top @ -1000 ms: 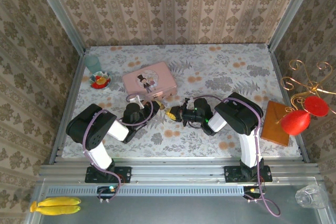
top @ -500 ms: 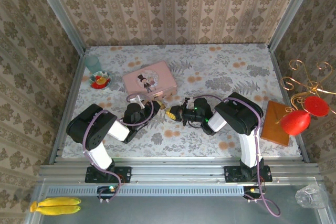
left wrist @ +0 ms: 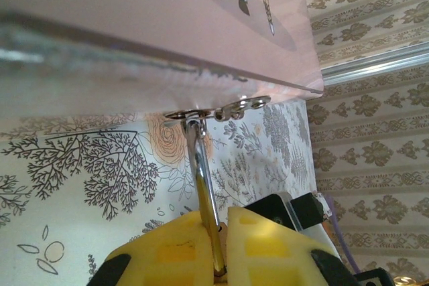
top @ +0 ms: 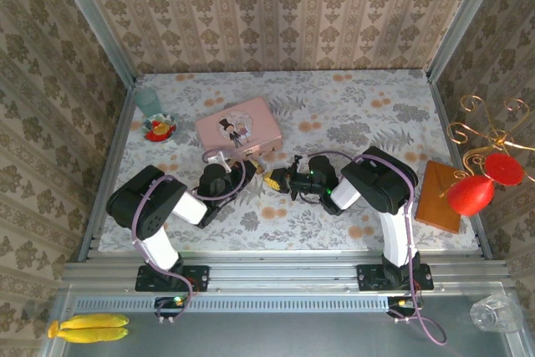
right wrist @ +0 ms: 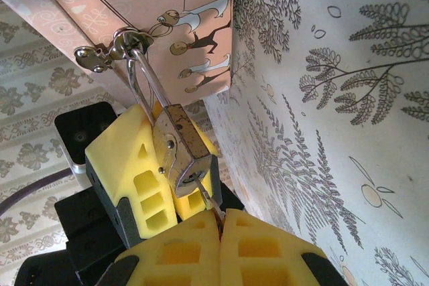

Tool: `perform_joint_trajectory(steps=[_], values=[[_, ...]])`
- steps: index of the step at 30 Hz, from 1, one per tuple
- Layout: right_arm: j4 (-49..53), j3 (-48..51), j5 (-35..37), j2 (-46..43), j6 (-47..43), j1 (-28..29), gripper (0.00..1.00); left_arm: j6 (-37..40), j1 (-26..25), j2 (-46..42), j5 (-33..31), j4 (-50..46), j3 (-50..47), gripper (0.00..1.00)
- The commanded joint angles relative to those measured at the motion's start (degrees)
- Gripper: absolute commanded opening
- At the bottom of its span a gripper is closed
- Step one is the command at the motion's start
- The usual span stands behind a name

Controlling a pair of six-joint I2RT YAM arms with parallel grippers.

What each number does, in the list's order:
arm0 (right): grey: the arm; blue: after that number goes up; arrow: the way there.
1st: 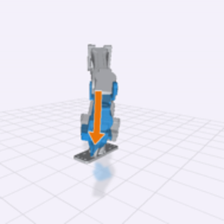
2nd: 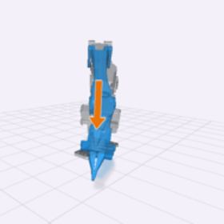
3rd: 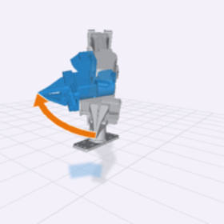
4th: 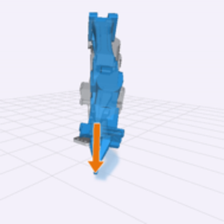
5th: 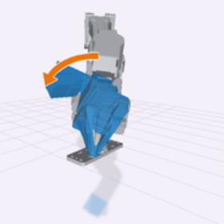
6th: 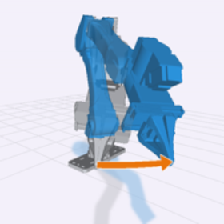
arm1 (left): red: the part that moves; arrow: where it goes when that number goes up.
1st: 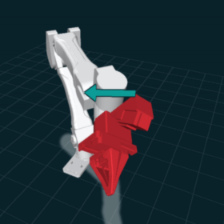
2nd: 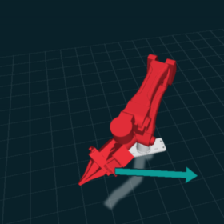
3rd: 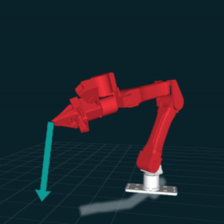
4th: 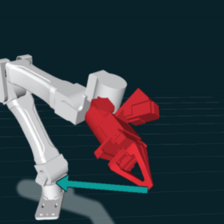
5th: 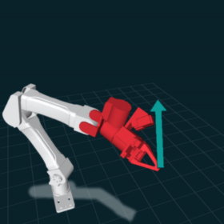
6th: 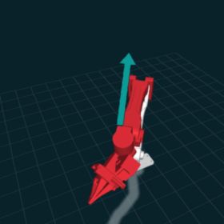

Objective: Unlock the padlock with the key

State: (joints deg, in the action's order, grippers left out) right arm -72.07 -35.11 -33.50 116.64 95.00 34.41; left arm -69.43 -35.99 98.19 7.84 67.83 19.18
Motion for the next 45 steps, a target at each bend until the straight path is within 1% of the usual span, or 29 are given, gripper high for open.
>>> perform_joint_trajectory(steps=[1,7,18,27,32,37,40,43,45], values=[[-2.09,-2.01,0.45,1.34,0.79,-0.53,0.00,-2.73,-2.80,0.82,5.17,5.64,2.31,0.00],[-1.93,-3.38,0.36,1.27,1.06,-0.83,0.00,-3.05,-4.75,2.88,4.96,5.79,2.66,0.00],[-1.38,-4.39,0.80,2.45,1.01,-1.15,0.00,-3.08,-6.05,3.18,4.41,5.16,2.95,0.00],[1.26,-7.14,1.08,1.80,0.47,-2.86,0.00,-3.96,-9.38,5.43,3.79,4.32,4.73,0.00],[5.30,-7.30,0.97,-0.38,-2.10,-2.86,0.00,-3.37,-9.58,4.03,2.60,3.03,4.12,0.00],[9.43,-5.37,1.11,-2.32,-5.57,-2.88,0.10,-1.69,-9.15,1.21,1.59,-1.61,4.28,0.00],[8.56,-3.72,1.08,-2.14,-5.95,-2.89,0.15,-1.42,-8.45,0.77,1.36,-2.20,4.29,0.00],[8.44,-2.61,0.27,-2.03,-7.05,-2.86,0.27,-1.46,-7.88,0.71,0.36,-2.10,3.79,0.00],[8.27,-1.47,0.02,-2.03,-7.86,-2.90,0.31,-1.33,-7.65,0.71,-0.39,-2.07,3.41,0.00]])
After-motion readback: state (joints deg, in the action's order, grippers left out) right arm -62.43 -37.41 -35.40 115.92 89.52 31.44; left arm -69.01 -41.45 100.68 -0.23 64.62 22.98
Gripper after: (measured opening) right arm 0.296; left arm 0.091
